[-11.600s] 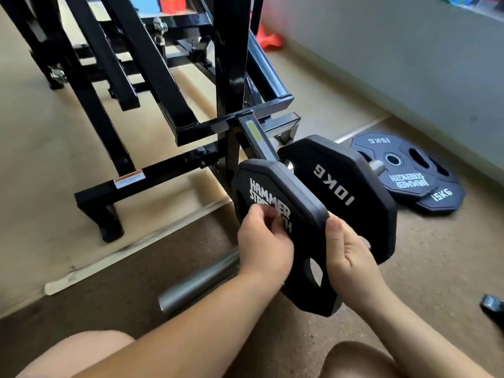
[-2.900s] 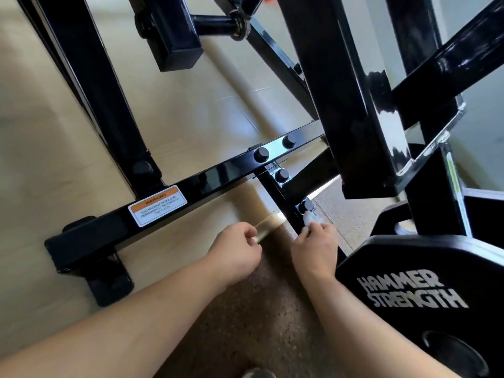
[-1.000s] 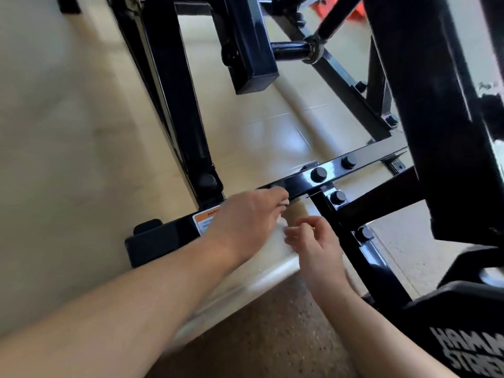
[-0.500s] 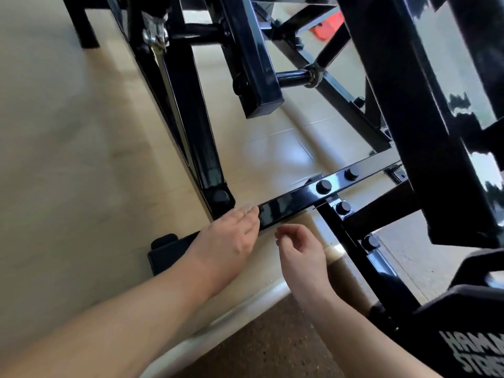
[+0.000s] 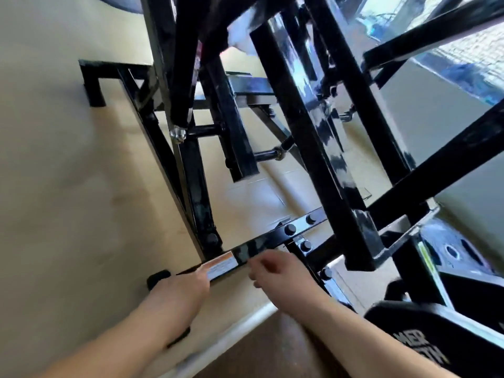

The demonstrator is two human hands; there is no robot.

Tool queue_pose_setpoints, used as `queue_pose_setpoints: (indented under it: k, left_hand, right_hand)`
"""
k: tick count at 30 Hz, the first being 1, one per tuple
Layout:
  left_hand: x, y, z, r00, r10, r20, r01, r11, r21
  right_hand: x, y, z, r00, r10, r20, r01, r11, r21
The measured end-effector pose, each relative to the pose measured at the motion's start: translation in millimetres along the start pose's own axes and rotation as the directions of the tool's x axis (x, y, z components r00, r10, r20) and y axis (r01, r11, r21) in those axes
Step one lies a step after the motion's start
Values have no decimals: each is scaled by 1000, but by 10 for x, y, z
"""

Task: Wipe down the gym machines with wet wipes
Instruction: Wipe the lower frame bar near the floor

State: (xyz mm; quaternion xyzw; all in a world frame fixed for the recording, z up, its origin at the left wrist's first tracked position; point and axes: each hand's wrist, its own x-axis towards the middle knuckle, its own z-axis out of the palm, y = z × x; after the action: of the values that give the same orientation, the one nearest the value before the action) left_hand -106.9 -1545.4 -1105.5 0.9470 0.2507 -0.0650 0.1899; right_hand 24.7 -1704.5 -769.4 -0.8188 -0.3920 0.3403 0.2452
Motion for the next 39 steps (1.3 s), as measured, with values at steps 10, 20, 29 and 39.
queue_pose_setpoints:
  k: [10,20,29,39]
  left_hand:
    - [-633,2226,-3802,533,422,-733,-467,869,161]
    - [-308,2275,-3674,849,516,-115,-357,721,594]
    - [-38,2138,-4447,963,217,-159,-97,832,546]
    - [624,1584,-5135,946,52,-320,100,892,442]
  right_hand:
    - [-604,-501,-1044,658,-65,-750,387,884,263]
    - [-397,-345,-1245,732,131,-669,171,915,366]
    - [10,-710,-1335,786,173,-593,-52,975,216]
    - [-92,-396,-1410,808,53,-587,43,988,148]
